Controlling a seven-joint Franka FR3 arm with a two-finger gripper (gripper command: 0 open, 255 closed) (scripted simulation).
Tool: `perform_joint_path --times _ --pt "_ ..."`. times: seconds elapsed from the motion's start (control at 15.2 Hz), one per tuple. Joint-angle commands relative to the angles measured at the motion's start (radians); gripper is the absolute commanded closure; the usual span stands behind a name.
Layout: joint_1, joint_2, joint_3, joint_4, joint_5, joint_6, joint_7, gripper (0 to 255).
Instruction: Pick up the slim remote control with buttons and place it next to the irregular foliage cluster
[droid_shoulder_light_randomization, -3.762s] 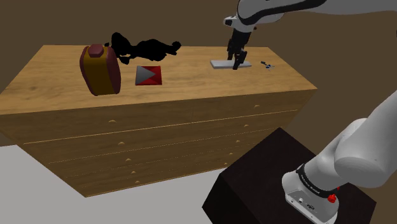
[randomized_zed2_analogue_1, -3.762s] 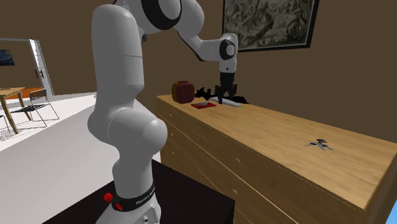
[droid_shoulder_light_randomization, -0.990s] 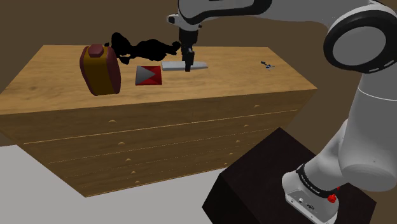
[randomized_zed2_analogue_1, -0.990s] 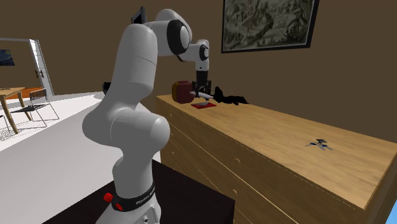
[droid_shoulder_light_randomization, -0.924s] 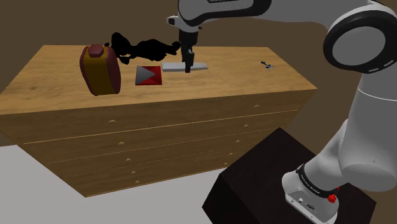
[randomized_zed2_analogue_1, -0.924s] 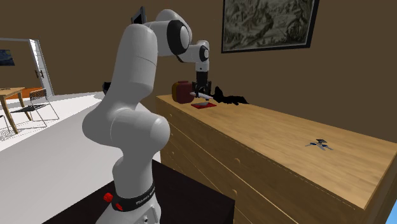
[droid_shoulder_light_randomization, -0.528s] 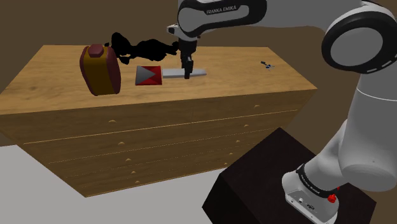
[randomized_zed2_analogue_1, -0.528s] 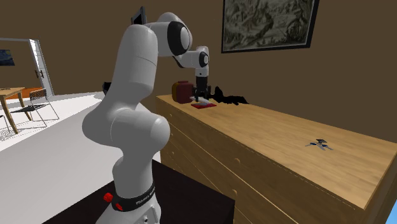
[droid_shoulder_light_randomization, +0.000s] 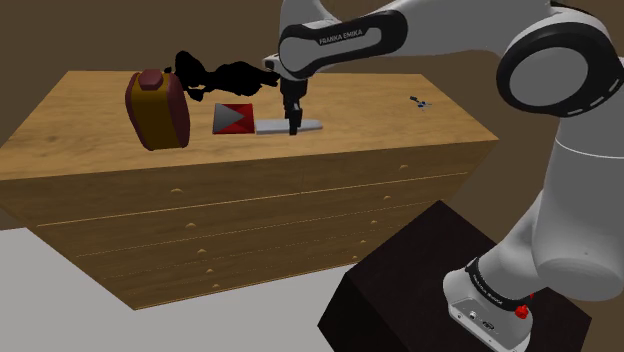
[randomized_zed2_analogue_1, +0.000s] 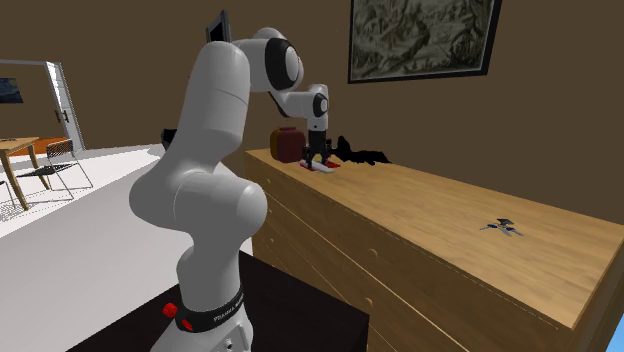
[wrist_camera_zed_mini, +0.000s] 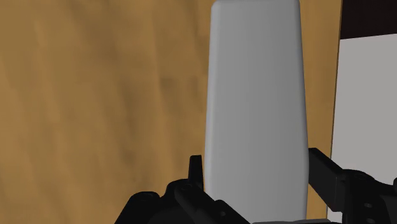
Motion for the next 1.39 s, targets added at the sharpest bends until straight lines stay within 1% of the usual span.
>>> perform_joint_path --times 0.0,0.33,0.79,0.86,1.19,1.32 --pt "0.0 0.006 0.0 -0.017 0.001 0.024 -0.001 255" --pt "0.0 0.033 0.001 -0.048 0.003 0.082 -0.002 255" --pt "0.0 0.033 0.001 -0.048 0.003 0.082 -0.002 255" --pt "0.0 0.033 0.001 -0.048 0.003 0.082 -0.002 0" --pt "0.0 0.033 0.001 -0.048 0.003 0.082 -0.002 0" --pt "0.0 0.007 0.0 -0.018 0.001 0.026 -0.001 0"
